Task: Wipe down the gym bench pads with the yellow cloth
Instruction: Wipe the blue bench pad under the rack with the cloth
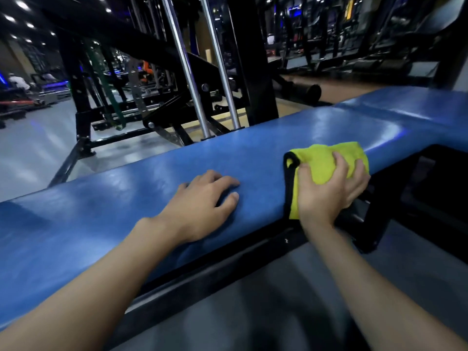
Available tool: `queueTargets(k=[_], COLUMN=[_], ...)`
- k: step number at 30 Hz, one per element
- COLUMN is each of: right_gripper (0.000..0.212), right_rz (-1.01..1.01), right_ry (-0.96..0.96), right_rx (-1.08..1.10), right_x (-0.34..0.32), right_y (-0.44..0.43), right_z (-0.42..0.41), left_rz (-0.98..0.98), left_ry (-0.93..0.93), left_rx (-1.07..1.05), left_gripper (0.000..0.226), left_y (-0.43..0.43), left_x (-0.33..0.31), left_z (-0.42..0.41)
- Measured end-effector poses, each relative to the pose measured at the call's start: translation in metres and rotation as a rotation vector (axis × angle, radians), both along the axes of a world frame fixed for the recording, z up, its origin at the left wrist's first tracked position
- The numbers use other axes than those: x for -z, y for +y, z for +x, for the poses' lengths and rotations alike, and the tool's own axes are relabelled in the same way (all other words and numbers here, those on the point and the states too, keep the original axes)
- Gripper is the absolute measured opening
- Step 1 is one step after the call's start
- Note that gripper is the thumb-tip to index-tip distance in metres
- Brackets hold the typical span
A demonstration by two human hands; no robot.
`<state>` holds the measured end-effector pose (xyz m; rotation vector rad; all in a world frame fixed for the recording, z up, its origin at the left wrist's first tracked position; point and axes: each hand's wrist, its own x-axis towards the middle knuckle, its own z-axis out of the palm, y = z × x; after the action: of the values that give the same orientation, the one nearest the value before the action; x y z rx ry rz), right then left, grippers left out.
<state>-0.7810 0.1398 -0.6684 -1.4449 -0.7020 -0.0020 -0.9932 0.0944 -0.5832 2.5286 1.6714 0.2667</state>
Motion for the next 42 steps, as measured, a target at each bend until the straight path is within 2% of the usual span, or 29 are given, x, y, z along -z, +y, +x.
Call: queueTargets(k=[3, 6, 12, 17, 21, 27, 32, 34, 37, 40, 42], right_gripper=[0.072, 0.074, 0.067, 0.069, 0.069, 0.069, 0.071, 0.074, 0.074, 0.073, 0.074], right_rz=[-0.023, 0.000, -0.048, -0.135, -0.223, -0.362, -0.586, -0.724, -0.969, -1.189, -1.254], right_ry=[0.050, 0.051, 0.083, 0.086, 0.063, 0.005, -0.108, -0.184, -0.324, -0.525, -0.625], right_rx=[0.016, -0.030, -0.053, -0.002, -0.006, 0.026, 0.047, 0.038, -0.017, -0.085, -0.140], right_x=[-0.005, 0.003, -0.003, -0.014, -0.023, -0.034, -0.045, -0.053, -0.069, -0.086, -0.093], right_y=[0.001, -0.003, 0.012, 0.024, 0.036, 0.063, 0.085, 0.092, 0.104, 0.120, 0.129], right_z=[0.002, -0.008, 0.035, 0.071, 0.105, 0.171, 0.217, 0.230, 0.250, 0.268, 0.277], left_rz=[-0.020, -0.018, 0.021, -0.032, 0.047, 0.023, -0.012, -0.038, -0.102, -0.250, -0.362], left_ry=[0.077, 0.142, 0.298, 0.178, 0.141, 0.113, 0.073, 0.086, 0.166, 0.122, 0.134], left_rx=[-0.002, -0.054, -0.062, 0.127, 0.197, 0.268, 0.347, 0.309, 0.209, 0.087, 0.018], left_gripper=[0.048, 0.050, 0.049, 0.044, 0.043, 0.043, 0.044, 0.049, 0.072, 0.097, 0.114], left_y=[0.009, 0.015, 0.032, 0.061, 0.090, 0.144, 0.198, 0.214, 0.235, 0.270, 0.289], left_x=[0.002, -0.001, -0.017, -0.020, -0.020, -0.009, -0.010, -0.009, -0.014, -0.024, -0.027], left_z=[0.031, 0.053, 0.078, 0.098, 0.124, 0.176, 0.199, 0.201, 0.203, 0.206, 0.212])
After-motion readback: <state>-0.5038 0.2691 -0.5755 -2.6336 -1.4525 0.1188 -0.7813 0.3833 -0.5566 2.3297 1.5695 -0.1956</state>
